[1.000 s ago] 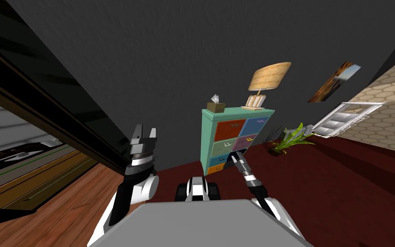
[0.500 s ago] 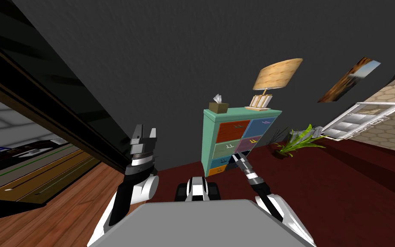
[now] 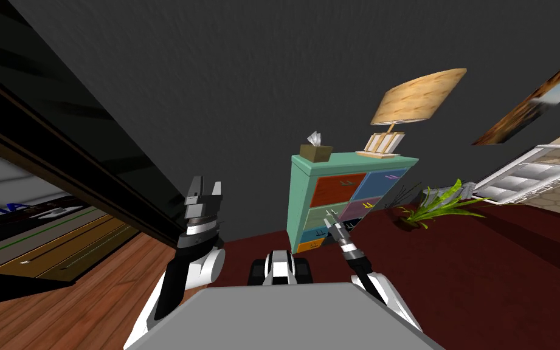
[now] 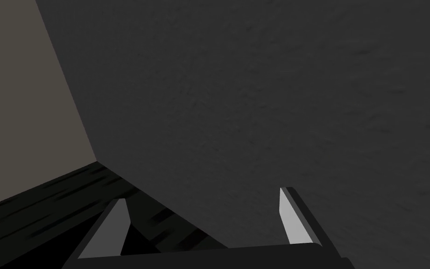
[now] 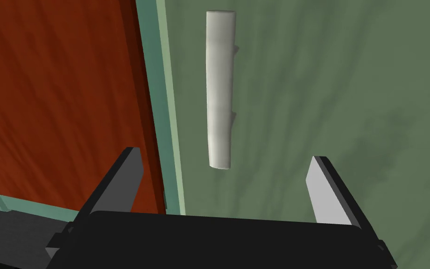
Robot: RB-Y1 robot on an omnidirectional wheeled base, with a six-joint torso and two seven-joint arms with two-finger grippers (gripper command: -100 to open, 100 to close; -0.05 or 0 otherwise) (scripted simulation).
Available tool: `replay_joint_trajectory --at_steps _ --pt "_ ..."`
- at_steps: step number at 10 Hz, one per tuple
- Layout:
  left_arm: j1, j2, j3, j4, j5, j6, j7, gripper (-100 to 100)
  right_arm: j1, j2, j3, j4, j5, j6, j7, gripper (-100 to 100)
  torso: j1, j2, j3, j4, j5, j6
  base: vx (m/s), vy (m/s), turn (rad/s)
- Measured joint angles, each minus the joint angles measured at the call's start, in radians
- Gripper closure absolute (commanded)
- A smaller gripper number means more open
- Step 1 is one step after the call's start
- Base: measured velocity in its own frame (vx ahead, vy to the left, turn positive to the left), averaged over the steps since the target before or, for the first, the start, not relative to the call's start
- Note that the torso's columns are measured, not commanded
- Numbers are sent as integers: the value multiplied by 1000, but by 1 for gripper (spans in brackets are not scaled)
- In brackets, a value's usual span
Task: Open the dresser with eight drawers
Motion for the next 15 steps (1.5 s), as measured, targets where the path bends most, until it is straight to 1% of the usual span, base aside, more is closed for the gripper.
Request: replay_joint_trajectory --at_steps 1,3,5,6,7,8,10,11,12,13,14,15 --pt "0 0 0 0 0 0 0 0 -30 -19 -17 31 -10 9 2 -100 1 1 0 0 0 -1 -118 27 262" --pt "0 0 0 0 0 0 0 0 -72 -45 -48 74 -26 34 8 -100 1 0 0 0 0 0 -124 33 201" --pt "0 0 0 0 0 0 0 0 -123 -71 -77 128 -42 54 17 -100 0 -5 -3 -1 0 0 -104 41 208" --pt "0 0 0 0 0 0 0 0 -141 -87 -90 140 -49 70 15 -100 0 -5 -3 -2 0 0 -99 34 226" --pt "0 0 0 0 0 0 0 0 -161 -92 -101 160 -55 81 19 -100 -2 -6 -3 -1 0 0 -97 36 120" --pt "0 0 0 0 0 0 0 0 -178 -100 -111 167 -59 100 20 -100 -1 -5 -3 -1 0 0 -63 17 68" --pt "0 0 0 0 0 0 0 0 -205 -115 -131 203 -71 107 28 -100 -1 -5 -3 -1 0 -1 -37 10 85" --pt "0 0 0 0 0 0 0 0 -206 -116 -132 206 -71 108 30 100 -1 -6 -4 -2 0 0 58 -19 -290" --pt "0 0 0 0 0 0 0 0 -194 -109 -121 195 -65 99 28 100 -2 -9 -5 -2 -1 1 109 -23 -383" --pt "0 0 0 0 0 0 0 0 -170 -95 -106 182 -55 93 26 100 2 -8 -6 2 3 -4 116 -42 -119" --pt "0 0 0 0 0 0 0 0 -147 -82 -94 157 -48 81 24 100 3 -9 -6 1 2 -6 112 -45 -168" --pt "0 0 0 0 0 0 0 0 -122 -69 -79 127 -41 69 18 100 2 -9 -5 0 1 -5 105 -46 -206"
